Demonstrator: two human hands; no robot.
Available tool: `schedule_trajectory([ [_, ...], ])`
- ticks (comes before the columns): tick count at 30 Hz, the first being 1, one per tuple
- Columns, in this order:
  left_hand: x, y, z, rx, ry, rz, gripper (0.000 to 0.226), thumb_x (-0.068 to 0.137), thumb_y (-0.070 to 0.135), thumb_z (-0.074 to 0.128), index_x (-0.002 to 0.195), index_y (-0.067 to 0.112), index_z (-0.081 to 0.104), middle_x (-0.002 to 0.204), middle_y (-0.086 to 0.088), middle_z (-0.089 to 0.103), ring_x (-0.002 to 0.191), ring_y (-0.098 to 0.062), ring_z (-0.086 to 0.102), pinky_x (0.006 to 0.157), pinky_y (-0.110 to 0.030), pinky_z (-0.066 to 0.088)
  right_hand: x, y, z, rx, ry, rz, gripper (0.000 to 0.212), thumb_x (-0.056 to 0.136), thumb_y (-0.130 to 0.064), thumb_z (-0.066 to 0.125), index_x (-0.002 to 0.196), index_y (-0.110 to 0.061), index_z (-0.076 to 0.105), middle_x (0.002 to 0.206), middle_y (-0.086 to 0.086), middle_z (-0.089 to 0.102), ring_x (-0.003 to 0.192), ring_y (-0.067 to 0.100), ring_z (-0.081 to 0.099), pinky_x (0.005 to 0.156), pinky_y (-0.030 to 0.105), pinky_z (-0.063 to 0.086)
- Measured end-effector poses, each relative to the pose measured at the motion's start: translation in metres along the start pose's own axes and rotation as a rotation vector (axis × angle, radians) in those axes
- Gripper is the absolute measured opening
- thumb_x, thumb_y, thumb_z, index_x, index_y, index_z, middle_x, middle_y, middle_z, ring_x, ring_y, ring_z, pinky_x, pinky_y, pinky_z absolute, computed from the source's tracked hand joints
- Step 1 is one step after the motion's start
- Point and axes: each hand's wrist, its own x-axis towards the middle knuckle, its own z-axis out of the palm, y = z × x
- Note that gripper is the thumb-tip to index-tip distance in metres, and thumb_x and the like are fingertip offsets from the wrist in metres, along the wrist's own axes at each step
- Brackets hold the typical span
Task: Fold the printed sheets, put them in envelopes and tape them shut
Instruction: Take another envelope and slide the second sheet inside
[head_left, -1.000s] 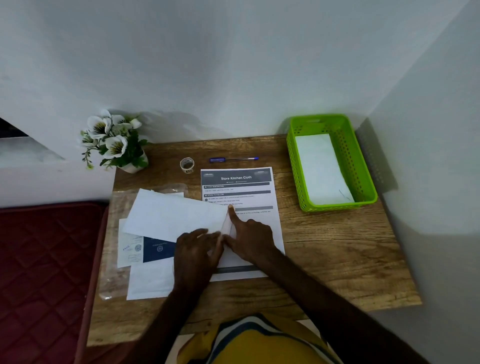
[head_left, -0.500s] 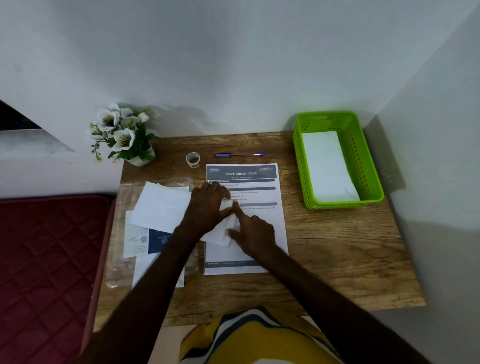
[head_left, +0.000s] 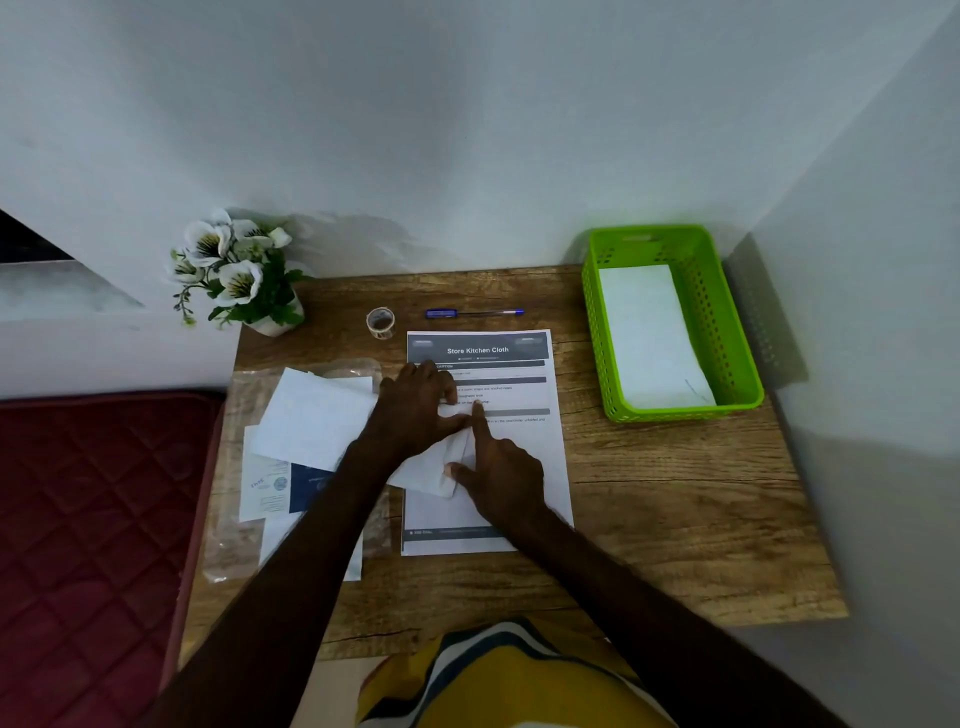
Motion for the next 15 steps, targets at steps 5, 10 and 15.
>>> schedule_trajectory([
  [5, 0.002, 0.000, -0.002, 0.027, -0.016, -0.017, 0.038, 0.087, 0.059, 0.069, 0.098, 0.023, 0.062, 0.118, 0.001, 0.065, 0.119, -0.023, 0.052, 0.096, -0.041, 0.038, -0.001, -0.001, -0.001, -0.002, -0.001, 0.013, 0.092, 0.098, -0.050, 0.061, 0.164, -0.023, 0.003, 0.126, 0.009, 0.067, 0.112, 0.024, 0.066, 0.092, 0.035, 0.051],
  [10, 0.003, 0.002, -0.004, 0.034, -0.051, 0.000, 0.045, 0.089, 0.061, 0.066, 0.111, 0.022, 0.070, 0.128, 0.000, 0.065, 0.127, -0.024, 0.052, 0.104, -0.047, 0.041, -0.001, -0.001, -0.001, 0.010, -0.005, 0.011, 0.092, 0.098, -0.050, 0.061, 0.164, -0.021, 0.002, 0.129, 0.009, 0.066, 0.116, 0.025, 0.065, 0.098, 0.036, 0.050],
  [15, 0.005, -0.006, -0.011, -0.117, -0.098, -0.017, 0.025, 0.091, 0.047, 0.072, 0.101, 0.024, 0.076, 0.115, 0.005, 0.074, 0.112, -0.018, 0.064, 0.090, -0.036, 0.048, 0.000, 0.002, 0.002, 0.013, -0.011, 0.020, 0.094, 0.098, -0.052, 0.060, 0.163, -0.023, -0.001, 0.129, 0.010, 0.066, 0.114, 0.026, 0.065, 0.094, 0.034, 0.050],
])
